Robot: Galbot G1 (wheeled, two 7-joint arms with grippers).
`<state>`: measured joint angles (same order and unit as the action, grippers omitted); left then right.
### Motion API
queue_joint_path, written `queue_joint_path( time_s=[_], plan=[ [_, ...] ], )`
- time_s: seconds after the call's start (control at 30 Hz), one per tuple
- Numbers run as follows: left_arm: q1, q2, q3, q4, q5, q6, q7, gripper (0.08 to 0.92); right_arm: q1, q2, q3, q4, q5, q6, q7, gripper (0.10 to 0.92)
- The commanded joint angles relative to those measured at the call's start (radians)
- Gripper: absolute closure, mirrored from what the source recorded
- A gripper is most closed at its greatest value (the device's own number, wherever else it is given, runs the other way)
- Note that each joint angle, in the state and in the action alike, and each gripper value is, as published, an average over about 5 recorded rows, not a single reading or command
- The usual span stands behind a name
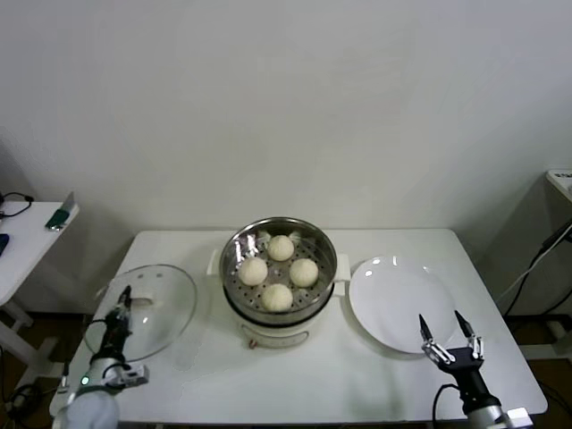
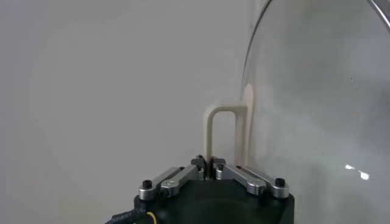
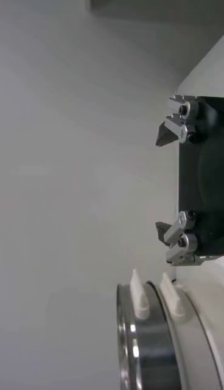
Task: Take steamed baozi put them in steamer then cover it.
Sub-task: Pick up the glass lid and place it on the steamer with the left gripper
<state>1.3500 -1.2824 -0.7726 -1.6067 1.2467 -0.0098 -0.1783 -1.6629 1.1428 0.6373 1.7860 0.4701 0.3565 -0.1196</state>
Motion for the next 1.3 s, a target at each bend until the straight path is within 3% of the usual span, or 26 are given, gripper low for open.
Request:
queue_joint_path(
  time_s=[0.03, 0.23, 0.43, 0.8, 1.3],
  plan=[
    [0.074, 0.154, -0.001, -0.431, -0.276, 0.289, 0.243, 0.851, 0.000, 0.011, -0.001, -0.019, -0.079, -0.024, 0.025, 0.203],
    [0.016, 0.186, 0.145, -0.558, -0.217, 0.444, 0.302, 0.851, 0.005, 0.020, -0.006, -0.026, -0.096, -0.025, 0.041, 0.203],
    [-0.109, 0.147, 0.382, -0.556, -0.038, 0.549, 0.344, 0.851, 0.011, 0.022, -0.016, -0.027, -0.100, -0.018, 0.040, 0.203],
    [-0.263, -0.068, 0.724, -0.472, 0.240, 0.658, 0.512, 0.851, 0.023, 0.029, -0.047, -0.050, -0.101, 0.005, 0.033, 0.203],
    [-0.308, -0.326, 0.837, -0.274, 0.450, 0.624, 0.488, 0.851, 0.053, 0.025, -0.065, -0.091, -0.082, 0.046, 0.030, 0.203]
  ],
)
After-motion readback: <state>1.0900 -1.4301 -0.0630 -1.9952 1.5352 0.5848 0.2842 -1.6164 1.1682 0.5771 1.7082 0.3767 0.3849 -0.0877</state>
